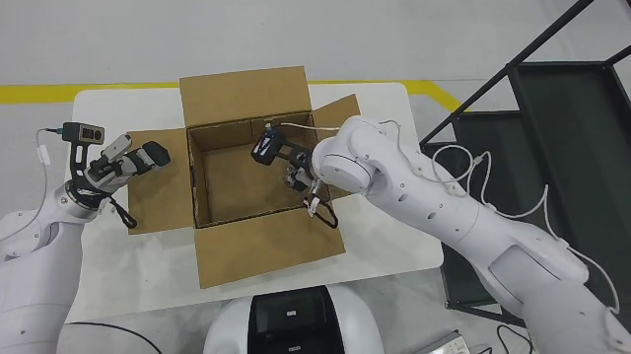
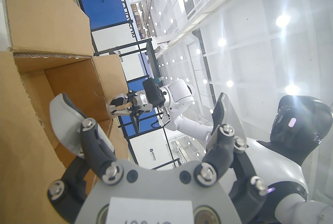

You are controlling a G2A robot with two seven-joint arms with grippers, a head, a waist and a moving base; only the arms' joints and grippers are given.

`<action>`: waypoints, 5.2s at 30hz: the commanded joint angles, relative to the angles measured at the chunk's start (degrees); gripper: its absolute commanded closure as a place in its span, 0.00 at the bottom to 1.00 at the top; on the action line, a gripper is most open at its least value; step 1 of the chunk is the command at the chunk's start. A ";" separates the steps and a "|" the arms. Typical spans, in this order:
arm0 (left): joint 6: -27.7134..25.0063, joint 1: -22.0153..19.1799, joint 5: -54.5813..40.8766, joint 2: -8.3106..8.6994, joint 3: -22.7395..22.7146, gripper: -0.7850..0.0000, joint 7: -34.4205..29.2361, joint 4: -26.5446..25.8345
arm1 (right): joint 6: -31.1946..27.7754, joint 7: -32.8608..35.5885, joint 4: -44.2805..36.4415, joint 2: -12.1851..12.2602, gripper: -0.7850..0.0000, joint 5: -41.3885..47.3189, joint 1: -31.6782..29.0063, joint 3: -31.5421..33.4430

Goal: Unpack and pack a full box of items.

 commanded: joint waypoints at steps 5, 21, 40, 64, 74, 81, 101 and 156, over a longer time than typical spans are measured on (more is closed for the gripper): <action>0.00 0.00 0.00 0.00 0.00 0.00 0.00 0.00 | 2.99 -2.14 10.15 -4.90 1.00 -0.90 4.75 -7.19; 0.00 0.00 0.00 0.00 0.00 0.00 0.00 0.00 | 2.41 -11.00 32.68 -14.90 1.00 3.33 8.12 -13.42; 0.00 0.00 0.00 0.00 0.00 0.00 0.00 0.00 | 0.76 -10.33 38.99 -19.01 0.00 4.84 9.46 -10.92; 0.00 0.00 0.00 0.00 0.00 0.00 0.00 0.00 | -16.27 -15.74 -28.71 1.37 0.00 -6.22 -39.53 43.77; 0.00 0.00 0.00 0.00 0.00 0.00 0.00 0.00 | -23.00 -25.22 -26.97 1.95 0.00 -3.02 -44.08 49.00; 0.00 0.00 0.00 0.00 0.00 0.00 0.00 0.00 | -23.00 -25.22 -26.97 1.95 0.00 -3.02 -44.08 49.00; 0.00 0.00 0.00 0.00 0.00 0.00 0.00 0.00 | -22.68 -46.50 -23.21 2.51 0.00 -11.22 -54.81 57.88; 0.00 0.00 0.00 0.00 0.00 0.00 0.00 0.00 | -20.32 -111.44 12.50 2.02 0.00 -35.58 -61.69 61.08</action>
